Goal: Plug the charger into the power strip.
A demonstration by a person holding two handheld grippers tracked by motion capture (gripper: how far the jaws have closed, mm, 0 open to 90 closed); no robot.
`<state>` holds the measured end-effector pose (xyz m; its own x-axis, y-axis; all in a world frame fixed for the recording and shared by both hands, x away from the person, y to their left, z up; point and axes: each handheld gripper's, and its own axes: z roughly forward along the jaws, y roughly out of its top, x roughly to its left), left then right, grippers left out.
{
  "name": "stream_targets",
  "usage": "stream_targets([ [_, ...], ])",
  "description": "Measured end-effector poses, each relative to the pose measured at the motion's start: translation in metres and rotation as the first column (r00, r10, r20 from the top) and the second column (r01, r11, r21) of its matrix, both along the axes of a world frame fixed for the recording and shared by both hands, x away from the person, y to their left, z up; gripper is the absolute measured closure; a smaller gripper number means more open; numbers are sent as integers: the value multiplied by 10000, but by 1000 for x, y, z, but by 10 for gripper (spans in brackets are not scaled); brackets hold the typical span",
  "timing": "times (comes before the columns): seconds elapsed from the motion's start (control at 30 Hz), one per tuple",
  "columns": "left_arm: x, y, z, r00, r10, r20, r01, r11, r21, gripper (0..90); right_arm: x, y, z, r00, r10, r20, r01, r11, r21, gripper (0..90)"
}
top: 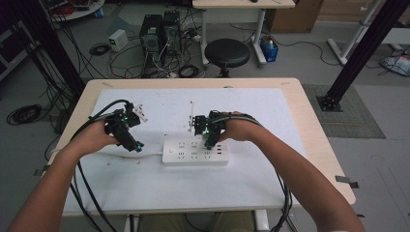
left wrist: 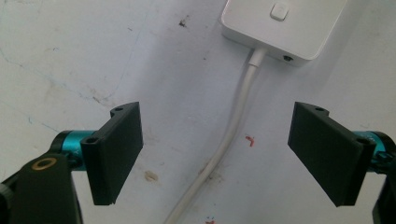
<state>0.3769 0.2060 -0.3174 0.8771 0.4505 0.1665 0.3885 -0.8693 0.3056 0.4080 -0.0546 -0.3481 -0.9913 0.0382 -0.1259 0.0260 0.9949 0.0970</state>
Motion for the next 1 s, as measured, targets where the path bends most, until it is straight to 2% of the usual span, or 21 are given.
stream_targets([
  [0.27, 2, 0, -2, 10000, -22, -60, 22, 10000, 17, 180, 0, 9, -2, 9987, 485, 172, -478, 9980, -416, 620],
  [0.33, 2, -1, -2, 10000, -32, -62, 32, 10000, -58, 180, -2, 13, -2, 9991, 383, 170, -375, 9981, -480, 620],
  [0.43, 0, -1, -3, 10000, -39, -31, 39, 10000, -36, 180, -2, 14, -4, 9983, 516, 255, -502, 9973, -537, 621],
  [0.57, -2, 2, -6, 10000, 8, -80, -9, 10000, -84, 180, 3, 13, -4, 9999, 133, -61, -135, 9992, -383, 621],
  [0.77, -4, 7, -10, 9998, 159, -84, -161, 9996, -245, 180, 5, 10, -6, 9998, -2, -199, -7, 9989, -477, 621],
  [0.87, -5, 8, -13, 9998, 133, -131, -136, 9996, -240, 180, 2, 15, -11, 9995, 320, 25, -318, 9968, -737, 622],
  [1.0, -4, 8, -16, 9997, 122, -218, -127, 9996, -250, 180, 5, 12, -11, 9997, 55, -249, -71, 9978, -658, 622],
])
